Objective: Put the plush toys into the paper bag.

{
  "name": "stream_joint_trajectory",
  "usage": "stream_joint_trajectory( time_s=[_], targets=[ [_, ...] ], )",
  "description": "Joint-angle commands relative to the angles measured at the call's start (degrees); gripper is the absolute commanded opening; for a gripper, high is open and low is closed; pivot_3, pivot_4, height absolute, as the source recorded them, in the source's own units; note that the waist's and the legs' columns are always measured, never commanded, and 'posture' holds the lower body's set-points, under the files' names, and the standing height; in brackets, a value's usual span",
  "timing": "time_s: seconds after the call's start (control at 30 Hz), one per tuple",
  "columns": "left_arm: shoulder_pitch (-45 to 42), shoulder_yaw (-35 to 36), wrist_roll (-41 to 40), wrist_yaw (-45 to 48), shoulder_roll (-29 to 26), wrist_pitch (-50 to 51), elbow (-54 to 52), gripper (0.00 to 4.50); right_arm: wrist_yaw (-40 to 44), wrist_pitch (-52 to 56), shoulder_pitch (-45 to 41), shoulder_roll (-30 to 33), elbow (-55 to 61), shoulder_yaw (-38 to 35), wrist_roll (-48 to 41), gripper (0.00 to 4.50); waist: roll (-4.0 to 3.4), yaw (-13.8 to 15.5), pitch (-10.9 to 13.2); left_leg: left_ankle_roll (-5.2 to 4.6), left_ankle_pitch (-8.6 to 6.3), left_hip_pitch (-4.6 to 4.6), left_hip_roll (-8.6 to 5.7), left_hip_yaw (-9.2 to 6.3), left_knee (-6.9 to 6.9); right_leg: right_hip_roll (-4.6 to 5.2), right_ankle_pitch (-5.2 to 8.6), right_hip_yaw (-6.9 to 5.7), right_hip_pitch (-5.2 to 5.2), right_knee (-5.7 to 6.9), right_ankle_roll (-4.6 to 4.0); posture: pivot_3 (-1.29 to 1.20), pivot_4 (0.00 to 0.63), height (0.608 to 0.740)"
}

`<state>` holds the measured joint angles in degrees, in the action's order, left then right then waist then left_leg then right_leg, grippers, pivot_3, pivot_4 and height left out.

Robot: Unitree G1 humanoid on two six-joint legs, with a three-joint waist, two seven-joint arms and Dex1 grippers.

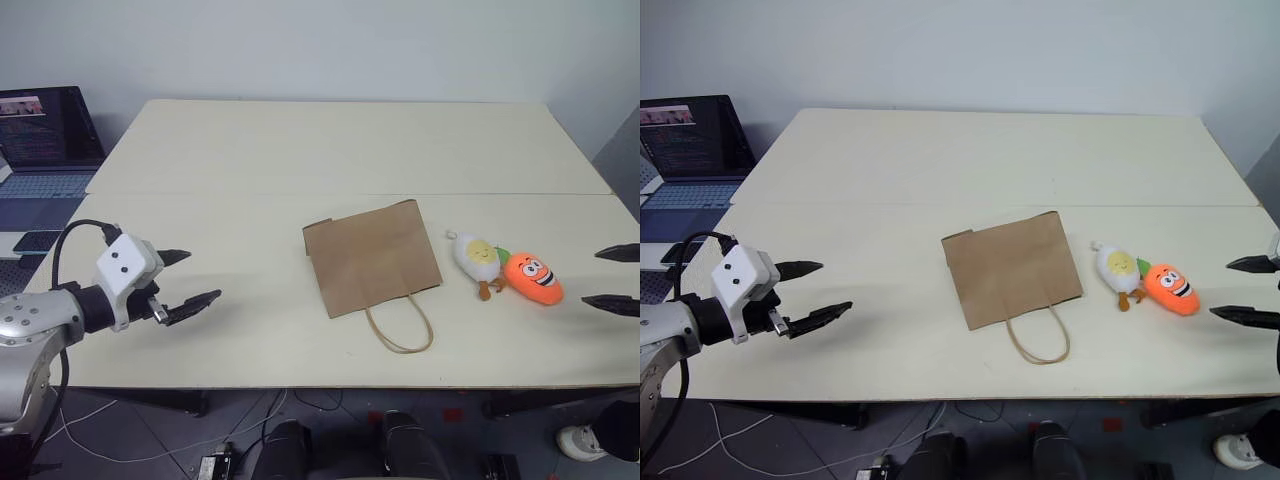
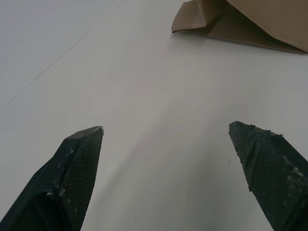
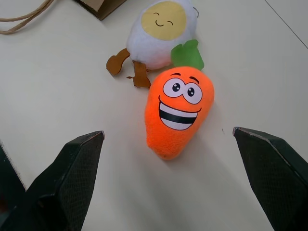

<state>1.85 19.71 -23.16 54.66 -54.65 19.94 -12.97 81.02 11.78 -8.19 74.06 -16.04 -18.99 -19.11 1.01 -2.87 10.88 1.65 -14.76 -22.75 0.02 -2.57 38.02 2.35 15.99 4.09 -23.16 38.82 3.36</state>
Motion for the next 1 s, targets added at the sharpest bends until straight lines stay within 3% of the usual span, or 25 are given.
stream_joint_trajectory(
  time_s=[0.03, 1.0],
  targets=[
    [0.0, 1.1, -1.3, 1.3, 0.0, 0.2, -1.1, 4.45, 0.1, 0.7, -0.6, 1.3, 2.2, -1.7, -0.3, 4.50, 0.00, 0.0, 0.0, 0.00, 0.00, 0.00, 0.00, 0.00, 0.00, 0.00, 0.00, 0.00, 0.00, 0.01, 0.00, 0.00, 0.150, 0.740],
    [0.1, 2.9, -2.6, 3.5, 1.7, -4.9, -0.3, 4.45, 0.0, -4.4, -4.0, -1.2, -2.1, 0.3, 0.1, 4.50, 0.00, 0.0, 0.0, 0.00, 0.00, 0.03, 0.01, 0.09, 0.05, -0.02, 0.00, 0.01, 0.01, 0.07, -0.01, 0.00, 0.150, 0.740]
  ],
)
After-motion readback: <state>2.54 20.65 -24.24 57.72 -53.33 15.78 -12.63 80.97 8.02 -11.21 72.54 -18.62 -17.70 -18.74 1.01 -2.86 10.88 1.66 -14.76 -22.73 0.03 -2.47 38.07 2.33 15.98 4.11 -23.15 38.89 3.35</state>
